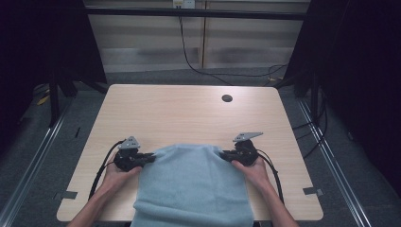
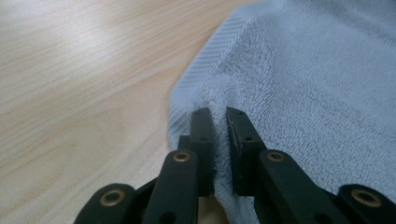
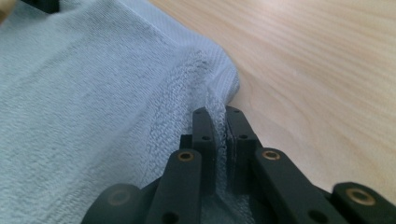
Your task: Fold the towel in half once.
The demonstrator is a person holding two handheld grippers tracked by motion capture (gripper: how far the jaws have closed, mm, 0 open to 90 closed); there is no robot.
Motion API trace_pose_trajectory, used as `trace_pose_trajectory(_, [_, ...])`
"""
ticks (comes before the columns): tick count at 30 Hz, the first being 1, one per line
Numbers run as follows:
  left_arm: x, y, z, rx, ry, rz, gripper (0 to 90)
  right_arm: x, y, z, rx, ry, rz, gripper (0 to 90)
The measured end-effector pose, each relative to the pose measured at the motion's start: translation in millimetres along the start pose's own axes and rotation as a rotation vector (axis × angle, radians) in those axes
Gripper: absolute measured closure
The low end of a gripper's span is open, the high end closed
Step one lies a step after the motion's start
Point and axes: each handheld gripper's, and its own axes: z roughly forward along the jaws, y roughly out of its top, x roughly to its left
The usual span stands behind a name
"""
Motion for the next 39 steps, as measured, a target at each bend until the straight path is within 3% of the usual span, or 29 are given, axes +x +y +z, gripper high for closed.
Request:
trace_pose_trajectory(2, [2.3,2.3,-8.6,-0.044,-0.022,-0.04,82.4,-0.6,5.3,-8.1,-0.041,-0.001,0.01,85.0])
trace_pose_trajectory(8, [-2.4,10.8,-37.2,-0.15,-0.045,-0.05,83.3,-4.0,18.9,-40.0,-0.161,-0.008,0.021,85.6])
trace_pose_trajectory(10, [-4.8,19.9,-42.1,-0.178,-0.052,-0.043,83.3,-1.7,22.9,-47.4,-0.18,-0.016,0.007,85.6])
trace_pose_trajectory(13, [-3.0,36.4,-46.6,-0.234,-0.056,-0.064,82.7,-1.6,34.0,-60.8,-0.216,-0.016,-0.001,85.5])
trace_pose_trajectory(15, [-0.5,48.1,-46.7,-0.242,-0.051,-0.061,82.8,-5.8,44.4,-71.8,-0.261,-0.012,0.016,85.6])
trace_pose_trajectory(20, [9.5,80.1,-48.5,-0.269,-0.038,-0.05,83.1,-11.8,73.8,-84.1,-0.281,-0.024,-0.005,85.7])
trace_pose_trajectory(26, [27.4,118.1,-59.2,-0.303,0.009,-0.039,83.2,-26.5,111.9,-89.8,-0.309,-0.03,-0.004,85.8])
trace_pose_trajectory(31, [35.1,143.3,-64.8,-0.31,0.056,-0.014,83.3,-35.6,144.7,-92.4,-0.322,-0.066,-0.013,86.0])
trace_pose_trajectory(35, [38.5,165.6,-75.6,-0.345,0.074,-0.004,83.5,-42.4,169.5,-98.6,-0.344,-0.097,-0.011,86.1])
trace_pose_trajectory(37, [36.6,177.8,-83.1,-0.361,0.084,0.025,83.7,-40.7,185.2,-105.0,-0.351,-0.128,-0.035,86.2])
trace_pose_trajectory(39, [34.5,184.8,-91.3,-0.389,0.081,0.024,83.9,-36.2,198.6,-115.2,-0.384,-0.134,-0.045,86.3])
